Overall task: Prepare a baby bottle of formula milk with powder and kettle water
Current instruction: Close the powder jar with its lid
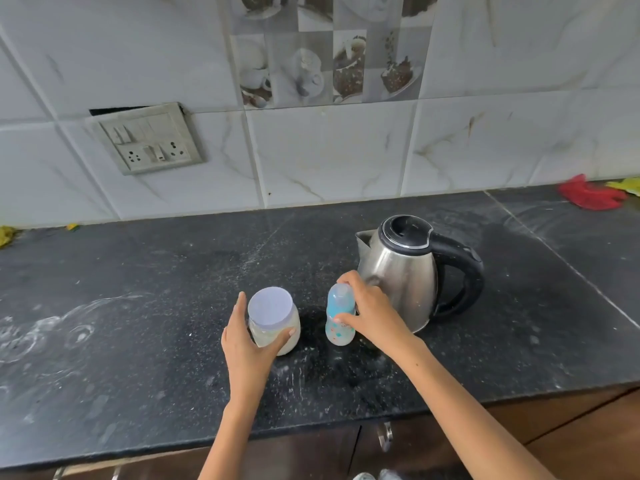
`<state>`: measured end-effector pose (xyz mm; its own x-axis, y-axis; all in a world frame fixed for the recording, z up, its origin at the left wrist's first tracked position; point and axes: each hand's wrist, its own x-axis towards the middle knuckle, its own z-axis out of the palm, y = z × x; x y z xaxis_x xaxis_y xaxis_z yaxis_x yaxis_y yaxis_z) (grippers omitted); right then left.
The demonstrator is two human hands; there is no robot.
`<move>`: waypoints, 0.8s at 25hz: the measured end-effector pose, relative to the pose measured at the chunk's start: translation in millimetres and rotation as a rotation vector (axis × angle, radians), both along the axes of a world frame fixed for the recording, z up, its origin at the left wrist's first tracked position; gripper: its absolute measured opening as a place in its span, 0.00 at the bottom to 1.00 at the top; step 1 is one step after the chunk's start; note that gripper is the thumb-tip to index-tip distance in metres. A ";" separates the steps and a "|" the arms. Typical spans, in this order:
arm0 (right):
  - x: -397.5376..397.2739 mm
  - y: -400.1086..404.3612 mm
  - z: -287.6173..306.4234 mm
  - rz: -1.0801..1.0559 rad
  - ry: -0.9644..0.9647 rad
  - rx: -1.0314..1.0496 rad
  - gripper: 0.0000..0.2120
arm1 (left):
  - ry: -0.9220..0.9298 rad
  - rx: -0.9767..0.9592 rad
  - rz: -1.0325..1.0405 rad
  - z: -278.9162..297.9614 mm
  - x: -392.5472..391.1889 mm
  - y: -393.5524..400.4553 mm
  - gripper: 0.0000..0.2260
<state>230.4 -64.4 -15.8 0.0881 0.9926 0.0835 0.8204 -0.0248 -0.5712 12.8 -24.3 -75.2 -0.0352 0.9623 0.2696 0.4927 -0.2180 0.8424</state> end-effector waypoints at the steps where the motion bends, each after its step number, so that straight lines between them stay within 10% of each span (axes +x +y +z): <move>1: -1.1 3.5 -3.0 -0.009 0.011 0.019 0.25 | 0.023 0.047 -0.004 1.6 1.4 -0.5 0.41; 20: -0.1 18.4 -27.6 0.049 0.319 0.100 0.31 | 0.009 0.039 -0.074 2.8 -4.8 5.1 0.28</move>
<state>230.3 -45.9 -43.4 0.0777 0.9846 0.1563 0.5986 0.0793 -0.7971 8.0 -19.3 -72.4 0.0378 0.9511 0.3067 0.4818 -0.2862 0.8282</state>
